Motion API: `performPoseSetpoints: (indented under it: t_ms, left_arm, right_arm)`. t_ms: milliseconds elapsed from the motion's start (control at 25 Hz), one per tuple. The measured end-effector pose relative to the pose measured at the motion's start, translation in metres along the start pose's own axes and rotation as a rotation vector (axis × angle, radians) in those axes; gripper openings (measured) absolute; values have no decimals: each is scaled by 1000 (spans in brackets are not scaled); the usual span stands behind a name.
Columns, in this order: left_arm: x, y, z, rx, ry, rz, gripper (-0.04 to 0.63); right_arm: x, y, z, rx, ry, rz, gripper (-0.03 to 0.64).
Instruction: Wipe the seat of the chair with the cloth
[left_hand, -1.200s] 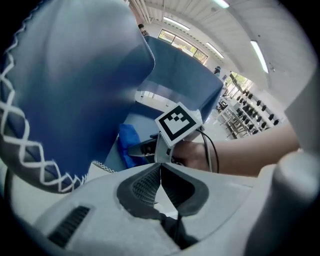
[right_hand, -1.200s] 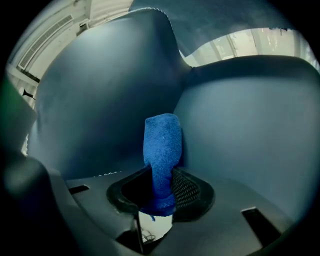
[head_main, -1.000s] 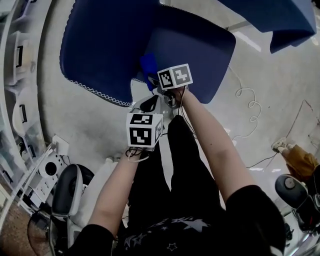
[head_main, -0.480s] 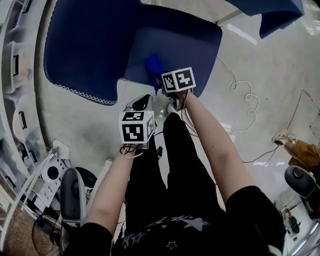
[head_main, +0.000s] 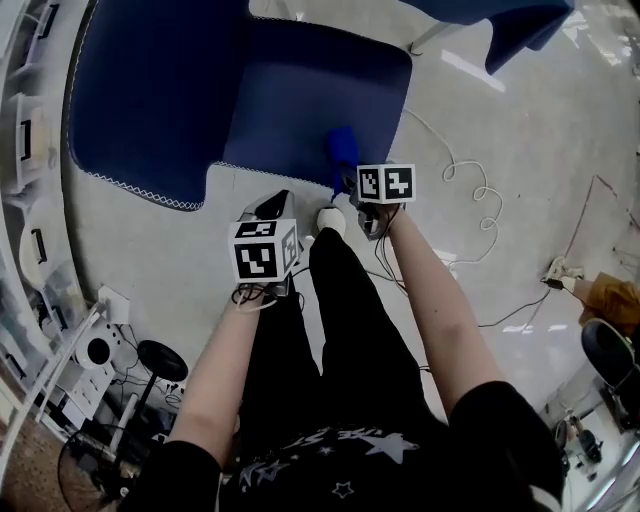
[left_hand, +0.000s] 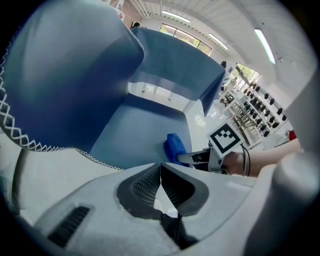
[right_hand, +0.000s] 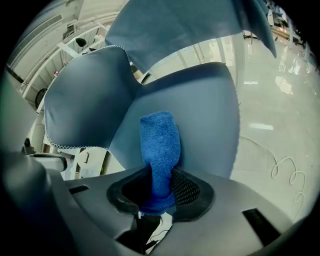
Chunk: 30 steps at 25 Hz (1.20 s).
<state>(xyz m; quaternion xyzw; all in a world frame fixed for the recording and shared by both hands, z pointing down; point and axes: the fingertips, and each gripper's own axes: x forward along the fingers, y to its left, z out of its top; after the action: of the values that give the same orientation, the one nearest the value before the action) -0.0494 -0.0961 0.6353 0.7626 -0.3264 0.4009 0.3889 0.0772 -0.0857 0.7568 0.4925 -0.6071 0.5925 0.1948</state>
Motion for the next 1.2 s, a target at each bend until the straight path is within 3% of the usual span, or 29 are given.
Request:
performPoseSetpoints:
  t_ms: [320,520,760,920,1040,1200]
  left_arm:
    - [-15,-12,1,-76,-49,37,20]
    - [-51,-15,4,-120,-103,39,20]
    - [-98,-1,-4,-206,-192,80,20]
    - [-137,9,-17,-248,-251,116,20]
    - [-169,16,-30,-287,-304,146,20]
    - [-212,15,-54,-320,-371,172,20]
  right_arm:
    - [-44,-44,-11,-11,42,-83,112]
    - [-80,-30,-3,-19,35,-78,112]
    - [-101,36,42,-176,-1,-5,112]
    - [-120,92,61,-214,-48,89,112]
    - [-139,133,64,-236,-83,150,112]
    - [-165,178,50,-340,-115,175,112]
